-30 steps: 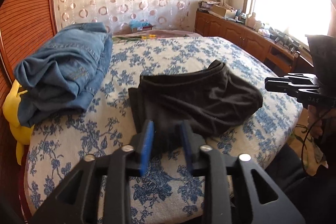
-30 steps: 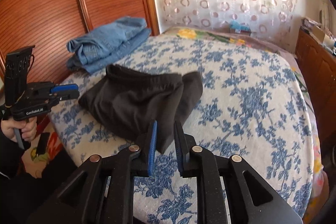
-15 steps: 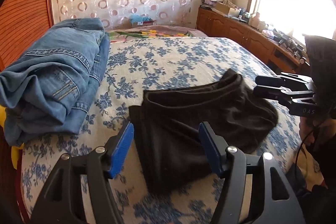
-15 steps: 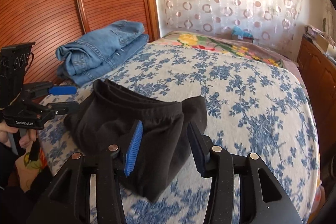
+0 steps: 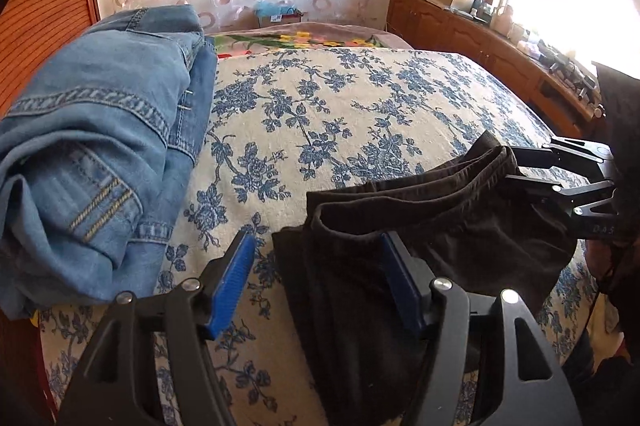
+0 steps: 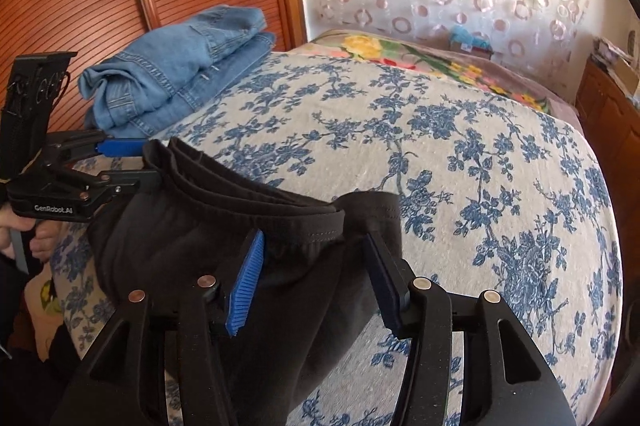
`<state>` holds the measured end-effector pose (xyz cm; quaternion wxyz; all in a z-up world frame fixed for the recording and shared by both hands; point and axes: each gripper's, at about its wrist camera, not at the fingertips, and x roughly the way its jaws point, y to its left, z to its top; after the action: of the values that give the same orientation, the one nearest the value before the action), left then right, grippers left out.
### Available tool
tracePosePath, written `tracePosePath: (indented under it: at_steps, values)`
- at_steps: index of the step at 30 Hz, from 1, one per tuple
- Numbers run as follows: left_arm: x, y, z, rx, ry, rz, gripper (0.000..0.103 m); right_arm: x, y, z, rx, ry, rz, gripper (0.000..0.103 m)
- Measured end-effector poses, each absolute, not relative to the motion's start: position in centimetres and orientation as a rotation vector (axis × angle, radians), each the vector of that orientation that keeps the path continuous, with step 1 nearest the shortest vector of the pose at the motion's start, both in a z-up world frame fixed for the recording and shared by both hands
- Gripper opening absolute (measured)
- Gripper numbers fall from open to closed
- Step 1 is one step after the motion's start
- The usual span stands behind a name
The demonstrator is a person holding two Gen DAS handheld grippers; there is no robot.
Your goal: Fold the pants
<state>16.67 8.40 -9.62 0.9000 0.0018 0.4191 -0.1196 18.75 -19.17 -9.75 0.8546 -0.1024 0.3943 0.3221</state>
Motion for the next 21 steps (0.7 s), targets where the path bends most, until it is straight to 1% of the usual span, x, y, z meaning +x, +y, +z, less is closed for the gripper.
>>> tracePosePath:
  at_steps: [2, 9, 16, 19, 21]
  values:
    - [16.9, 8.5, -9.7, 0.003, 0.873, -0.243, 0.065, 19.0, -19.1, -9.8, -0.218, 0.833, 0.68, 0.051]
    - [17.4, 8.6, -9.6, 0.001, 0.87, -0.237, 0.065, 20.6, -19.5, -10.5, -0.207, 0.856, 0.622, 0.044]
    - [16.3, 8.9, -9.2, -0.003, 0.849, -0.233, 0.065, 20.6, -19.8, -10.7, -0.204, 0.858, 0.597, 0.044]
    - [15.8, 8.8, -9.3, 0.004, 0.848, -0.234, 0.065, 20.3, -20.2, -10.3, -0.182, 0.851, 0.589, 0.048]
    - [15.4, 8.7, -9.3, 0.004, 0.849, -0.236, 0.065, 20.0, -20.5, -10.1, -0.177, 0.847, 0.576, 0.053]
